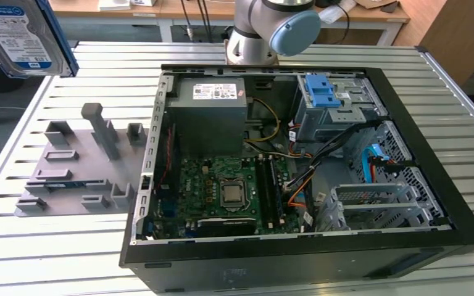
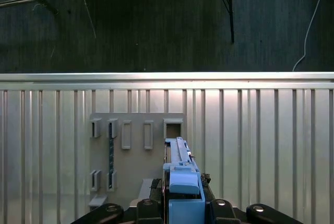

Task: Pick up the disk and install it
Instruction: 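Pick up the disk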

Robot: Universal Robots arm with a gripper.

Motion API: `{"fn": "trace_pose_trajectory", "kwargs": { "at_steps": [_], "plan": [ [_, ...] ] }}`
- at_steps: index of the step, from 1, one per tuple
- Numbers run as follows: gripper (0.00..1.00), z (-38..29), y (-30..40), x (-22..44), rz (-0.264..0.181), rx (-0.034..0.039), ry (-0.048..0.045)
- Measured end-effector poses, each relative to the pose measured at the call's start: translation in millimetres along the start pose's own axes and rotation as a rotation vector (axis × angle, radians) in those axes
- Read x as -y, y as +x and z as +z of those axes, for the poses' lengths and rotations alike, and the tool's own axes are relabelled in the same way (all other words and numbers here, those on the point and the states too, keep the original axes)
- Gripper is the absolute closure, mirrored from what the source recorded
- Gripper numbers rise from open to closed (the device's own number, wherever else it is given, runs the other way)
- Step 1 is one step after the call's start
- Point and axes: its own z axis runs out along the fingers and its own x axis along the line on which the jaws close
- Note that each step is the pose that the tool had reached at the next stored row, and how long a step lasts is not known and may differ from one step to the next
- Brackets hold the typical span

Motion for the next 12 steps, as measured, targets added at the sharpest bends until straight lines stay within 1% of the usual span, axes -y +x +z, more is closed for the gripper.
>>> {"fn": "trace_pose_trajectory", "kwargs": {
  "at_steps": [12],
  "plan": [
    [0.64, -9.2, 0.1, 0.0, 0.000, 0.0001, 0.0001]
  ]
}}
